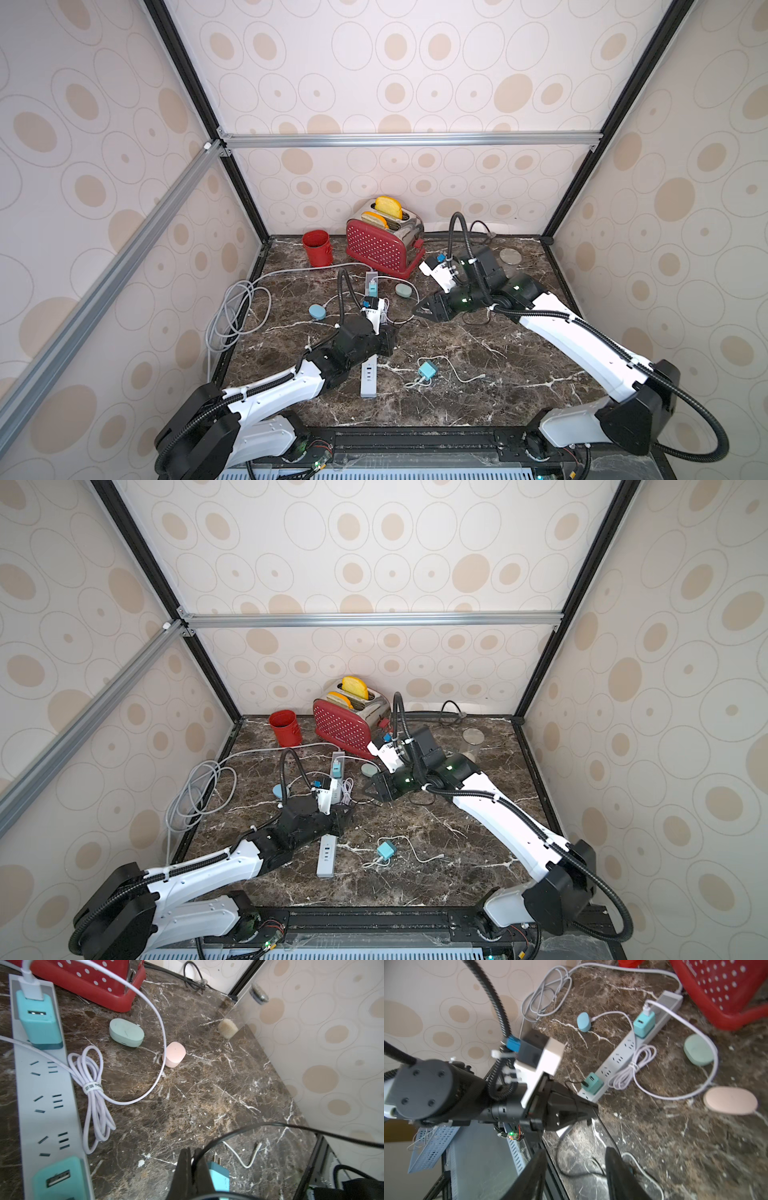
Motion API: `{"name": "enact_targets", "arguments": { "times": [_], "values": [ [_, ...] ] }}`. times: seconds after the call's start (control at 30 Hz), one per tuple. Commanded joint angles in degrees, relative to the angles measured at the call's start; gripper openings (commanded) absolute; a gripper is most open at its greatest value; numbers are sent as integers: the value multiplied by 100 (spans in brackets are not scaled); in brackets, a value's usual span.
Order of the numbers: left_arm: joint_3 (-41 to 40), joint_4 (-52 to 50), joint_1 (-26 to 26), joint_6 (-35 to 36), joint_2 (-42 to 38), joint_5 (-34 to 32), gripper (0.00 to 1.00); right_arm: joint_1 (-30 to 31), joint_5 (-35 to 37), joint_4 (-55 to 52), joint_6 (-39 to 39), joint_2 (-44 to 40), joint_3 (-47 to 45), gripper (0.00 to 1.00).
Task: Charge the bluetooth headset
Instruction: Pick up the charging cable from the center of the board.
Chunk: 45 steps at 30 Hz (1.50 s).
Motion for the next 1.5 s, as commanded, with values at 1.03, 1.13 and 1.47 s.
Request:
{"name": "enact_targets", "arguments": {
  "times": [1.03,1.13,1.47],
  "values": [
    [489,2325,2,-1388,-41,681,0,-432,-1704,2976,1123,-459,-1697,41],
    [513,2443,1,-1179,-57,913,0,-539,-2023,2825,1166,-340,-1569,39],
    [512,2444,2,-830,-207,1118,0,-760,-3226,2577,529,-123,-1323,30]
  ]
}}
